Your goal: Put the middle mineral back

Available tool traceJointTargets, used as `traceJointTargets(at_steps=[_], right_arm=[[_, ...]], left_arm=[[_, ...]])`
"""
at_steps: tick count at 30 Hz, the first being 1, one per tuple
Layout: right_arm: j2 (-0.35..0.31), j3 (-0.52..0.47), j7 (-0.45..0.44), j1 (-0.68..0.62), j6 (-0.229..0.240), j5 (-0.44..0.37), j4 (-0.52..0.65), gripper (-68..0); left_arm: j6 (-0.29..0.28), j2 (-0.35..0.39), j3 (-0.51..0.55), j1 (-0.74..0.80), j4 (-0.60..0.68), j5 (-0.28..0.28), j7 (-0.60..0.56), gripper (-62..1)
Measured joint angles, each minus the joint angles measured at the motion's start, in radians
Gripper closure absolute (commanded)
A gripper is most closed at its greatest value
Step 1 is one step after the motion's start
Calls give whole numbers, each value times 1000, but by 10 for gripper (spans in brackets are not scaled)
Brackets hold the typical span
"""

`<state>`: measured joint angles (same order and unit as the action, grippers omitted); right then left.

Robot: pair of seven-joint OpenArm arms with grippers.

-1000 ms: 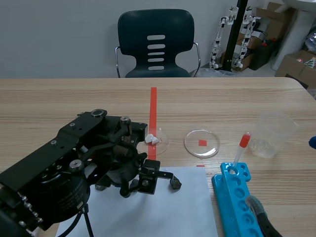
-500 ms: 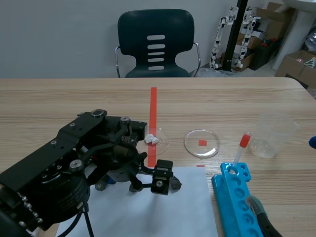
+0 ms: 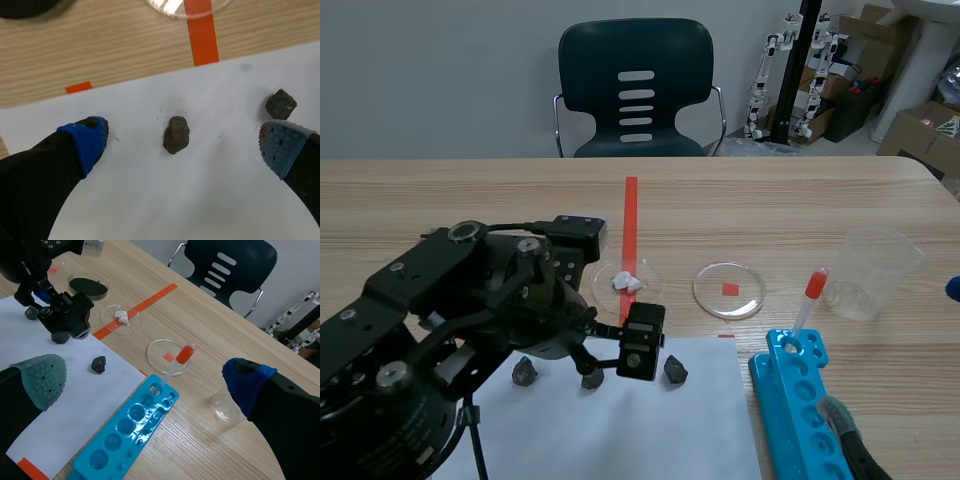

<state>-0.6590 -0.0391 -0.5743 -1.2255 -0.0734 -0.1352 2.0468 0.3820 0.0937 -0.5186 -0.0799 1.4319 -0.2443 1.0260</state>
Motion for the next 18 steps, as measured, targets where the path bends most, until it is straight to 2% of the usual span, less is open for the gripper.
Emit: traceJointTargets(at_steps=[9,14,16,18], right_arm=[[0,0,0,0,0,0,0,-679],[0,0,0,0,0,0,0,-679],[0,0,0,0,0,0,0,-679],[0,0,0,0,0,0,0,-679]], left_arm=[[0,138,0,203,199,-2,-440,-623],[-3,230,0,303,262,-3,-598,-623],[-33,269,0,328,286,-1,-614,-623],[-108,307,0,351,312,2,-642,-623]])
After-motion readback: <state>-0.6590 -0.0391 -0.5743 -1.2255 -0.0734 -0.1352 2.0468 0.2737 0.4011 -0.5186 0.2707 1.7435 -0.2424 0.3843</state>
